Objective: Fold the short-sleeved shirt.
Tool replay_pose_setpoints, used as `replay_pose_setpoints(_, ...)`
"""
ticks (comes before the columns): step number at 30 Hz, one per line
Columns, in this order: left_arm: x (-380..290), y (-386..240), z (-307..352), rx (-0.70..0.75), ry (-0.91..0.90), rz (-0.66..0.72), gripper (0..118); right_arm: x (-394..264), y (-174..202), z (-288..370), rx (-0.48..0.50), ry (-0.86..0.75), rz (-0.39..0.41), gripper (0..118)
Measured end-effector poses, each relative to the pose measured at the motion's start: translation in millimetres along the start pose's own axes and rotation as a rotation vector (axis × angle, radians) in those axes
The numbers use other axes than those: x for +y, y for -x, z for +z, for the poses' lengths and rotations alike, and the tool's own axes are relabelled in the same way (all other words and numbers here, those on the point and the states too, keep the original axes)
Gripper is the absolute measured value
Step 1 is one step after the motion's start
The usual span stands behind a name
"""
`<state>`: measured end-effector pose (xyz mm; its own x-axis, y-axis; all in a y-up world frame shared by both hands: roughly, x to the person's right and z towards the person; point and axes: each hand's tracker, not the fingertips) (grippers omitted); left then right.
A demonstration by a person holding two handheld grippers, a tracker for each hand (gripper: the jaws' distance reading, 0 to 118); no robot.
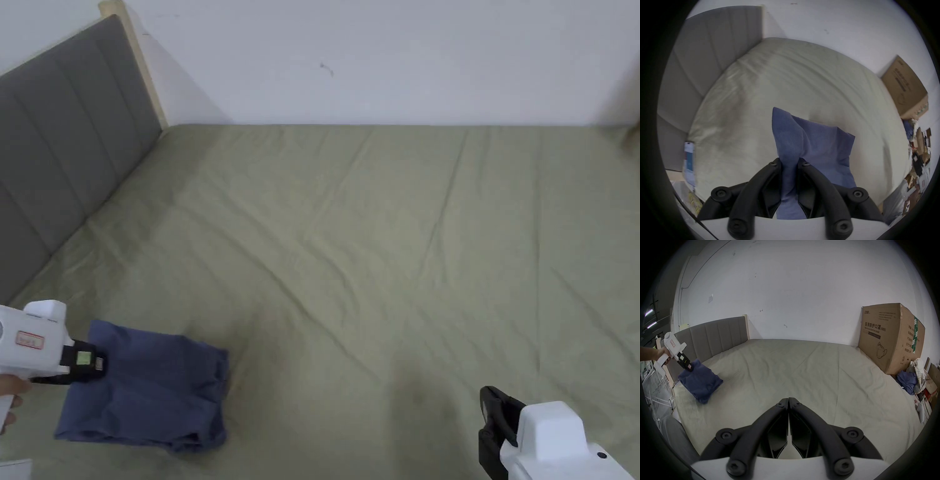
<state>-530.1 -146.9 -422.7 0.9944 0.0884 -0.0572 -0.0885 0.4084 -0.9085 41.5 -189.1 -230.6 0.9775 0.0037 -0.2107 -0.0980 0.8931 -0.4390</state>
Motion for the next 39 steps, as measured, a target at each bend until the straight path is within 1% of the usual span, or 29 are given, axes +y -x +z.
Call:
replay_pose_setpoints(4, 9.0, 21.7, -12.7, 0.014, 0.037, 0.037, 15, 3.5, 2.3, -9.2, -0.005, 0.009, 0.009, 0)
replay_pose_setpoints(9, 10.8, 18.8, -27.6, 0.02, 0.071, 0.047, 15, 6.7, 0.0, -12.7, -0.019, 0.014, 0.018, 0)
replay_pose_setpoints(10, 10.3, 16.1, -27.7, 0.024, 0.071, 0.04, 17, 7.2, -0.9, -12.4, -0.022, 0.014, 0.018, 0)
replay_pose_setpoints(11, 11.0, 16.4, -28.7, 0.032, 0.066, 0.029, 23, 7.8, -1.9, -11.8, -0.026, 0.013, 0.016, 0)
replay_pose_setpoints(12, 11.3, 14.7, -27.6, 0.037, 0.062, 0.024, 35, 8.4, -3.2, -11.1, -0.027, 0.012, 0.013, 0)
replay_pose_setpoints(13, 12.0, 13.0, -26.5, 0.079, 0.049, 0.026, 57, 8.8, -4.9, -10.4, -0.029, 0.011, 0.011, 0)
replay_pose_setpoints(14, 11.9, 9.5, -22.7, 0.107, 0.037, 0.033, 74, 9.6, -6.3, -9.2, -0.031, 0.009, 0.01, 0)
replay_pose_setpoints(15, 11.6, 9.5, -19.5, 0.125, 0.011, 0.027, 89, 11.0, -7.6, -7.2, -0.033, 0.008, 0.007, 0)
replay_pose_setpoints(16, 11.0, 5.5, -14.0, 0.141, -0.029, 0.02, 101, 12.4, -8.9, -4.8, -0.037, 0.002, 0.001, 0)
replay_pose_setpoints(20, 8.7, -19.5, 23.6, 0.14, -0.191, -0.009, 102, 24.1, -16.3, 8.7, -0.047, -0.039, -0.02, 0)
replay_pose_setpoints(28, -5.5, -94.5, 113.3, 0.103, -0.503, -0.037, 102, 71.8, -37.6, 48.9, -0.057, -0.172, -0.018, 0)
replay_pose_setpoints(33, -25.9, -157.5, 164.5, 0.154, -0.697, -0.102, 102, 109.6, -53.9, 80.3, -0.1, -0.25, -0.004, 0)
replay_pose_setpoints(36, -42.0, -194.2, 187.8, 0.14, -0.807, -0.099, 102, 126.2, -65.0, 98.9, -0.136, -0.293, 0.007, 0)
replay_pose_setpoints(39, -57.7, -228.3, 200.7, 0.128, -0.894, -0.113, 102, 136.0, -77.7, 113.6, -0.155, -0.322, -0.003, 0)
